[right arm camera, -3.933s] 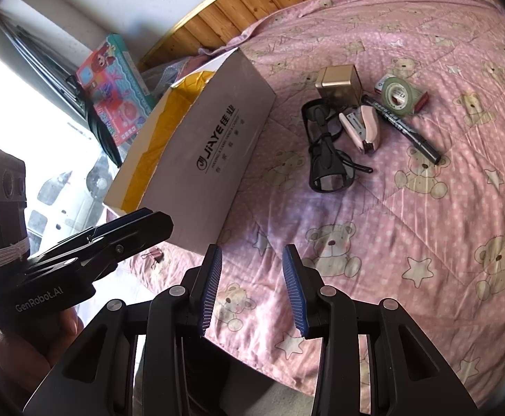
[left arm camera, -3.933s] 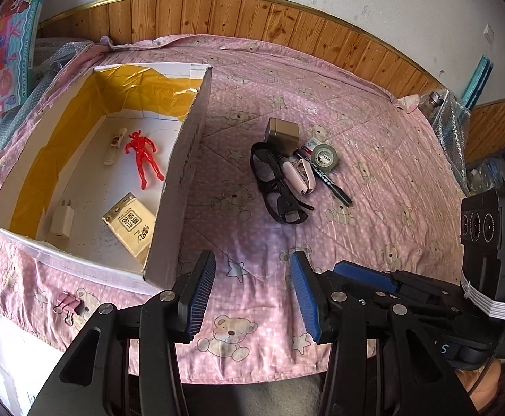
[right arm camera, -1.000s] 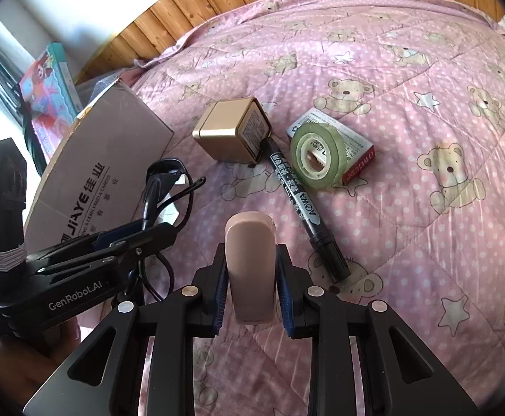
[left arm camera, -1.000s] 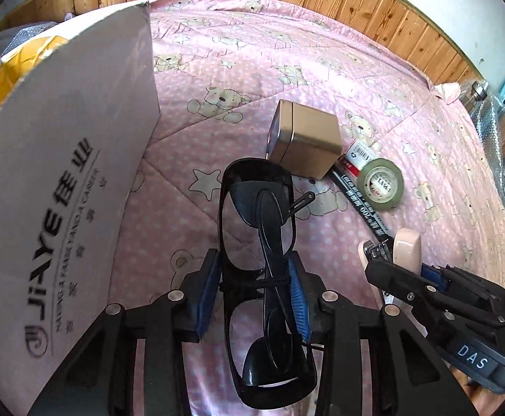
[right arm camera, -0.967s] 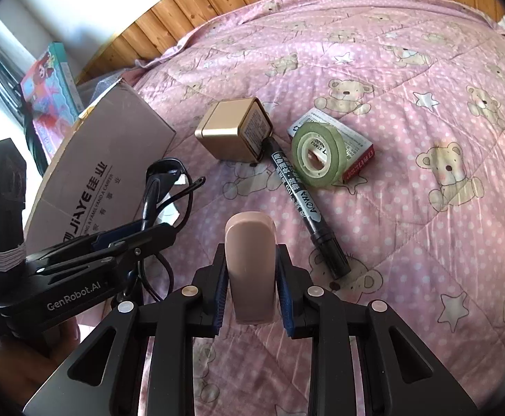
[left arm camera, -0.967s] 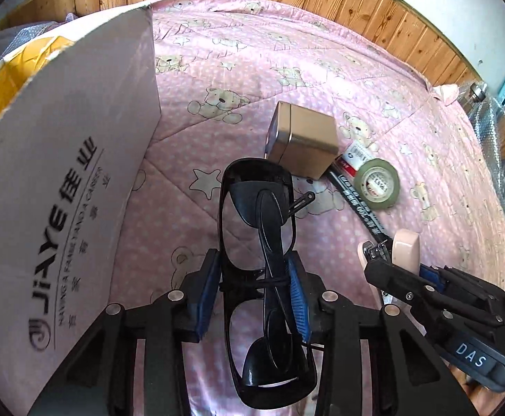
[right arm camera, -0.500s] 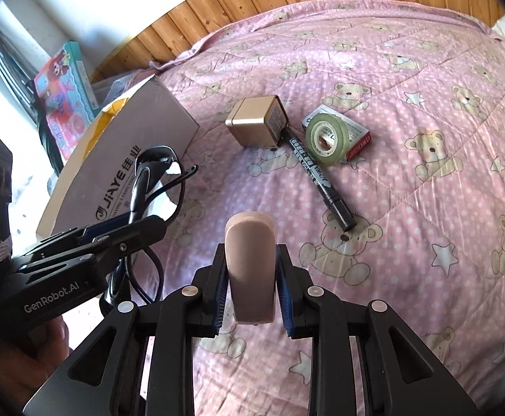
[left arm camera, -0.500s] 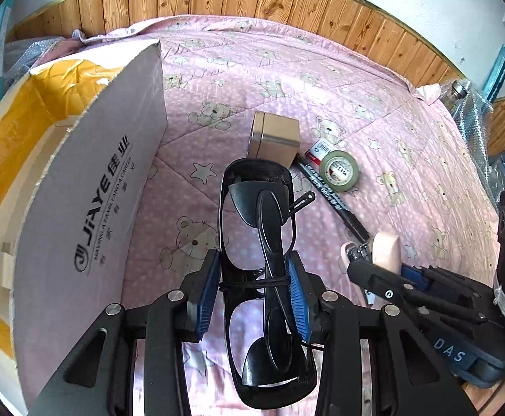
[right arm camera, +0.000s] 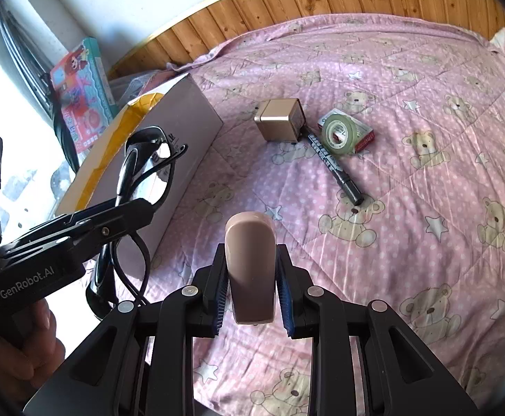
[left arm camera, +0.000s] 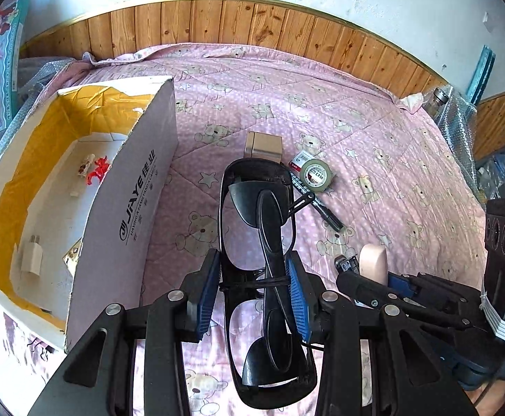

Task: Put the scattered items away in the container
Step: 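Lift and carry the glasses and stapler over the box with both tools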

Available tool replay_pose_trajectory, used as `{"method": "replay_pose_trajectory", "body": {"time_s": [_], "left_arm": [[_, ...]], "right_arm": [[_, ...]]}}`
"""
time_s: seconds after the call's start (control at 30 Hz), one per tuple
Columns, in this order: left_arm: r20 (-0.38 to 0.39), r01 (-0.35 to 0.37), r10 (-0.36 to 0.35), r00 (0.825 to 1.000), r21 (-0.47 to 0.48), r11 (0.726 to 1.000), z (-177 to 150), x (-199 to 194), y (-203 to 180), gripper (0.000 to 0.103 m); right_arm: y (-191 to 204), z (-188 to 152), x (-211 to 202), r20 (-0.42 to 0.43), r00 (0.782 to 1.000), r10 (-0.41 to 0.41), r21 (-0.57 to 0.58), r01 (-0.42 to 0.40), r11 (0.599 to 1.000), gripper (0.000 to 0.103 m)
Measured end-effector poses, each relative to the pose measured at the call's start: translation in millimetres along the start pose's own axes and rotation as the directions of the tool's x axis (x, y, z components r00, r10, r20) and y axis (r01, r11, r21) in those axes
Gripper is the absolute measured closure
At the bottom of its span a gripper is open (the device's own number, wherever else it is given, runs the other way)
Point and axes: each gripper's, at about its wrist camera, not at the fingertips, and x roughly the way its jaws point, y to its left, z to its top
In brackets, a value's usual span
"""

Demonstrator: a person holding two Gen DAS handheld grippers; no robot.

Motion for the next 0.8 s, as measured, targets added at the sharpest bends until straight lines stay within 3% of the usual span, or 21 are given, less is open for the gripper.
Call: {"method": "replay_pose_trajectory", "body": {"time_s": [0.8], "left_arm": [[0.13,0.031,-0.032,0.991,0.008,0.999,-21.1,-78.7,-4.7,0.064]], "right_arm": [[44.9,-28.0,-45.4,0.05,0.999,-0.006,-0.073,0.01,0.997,0.076]]}}
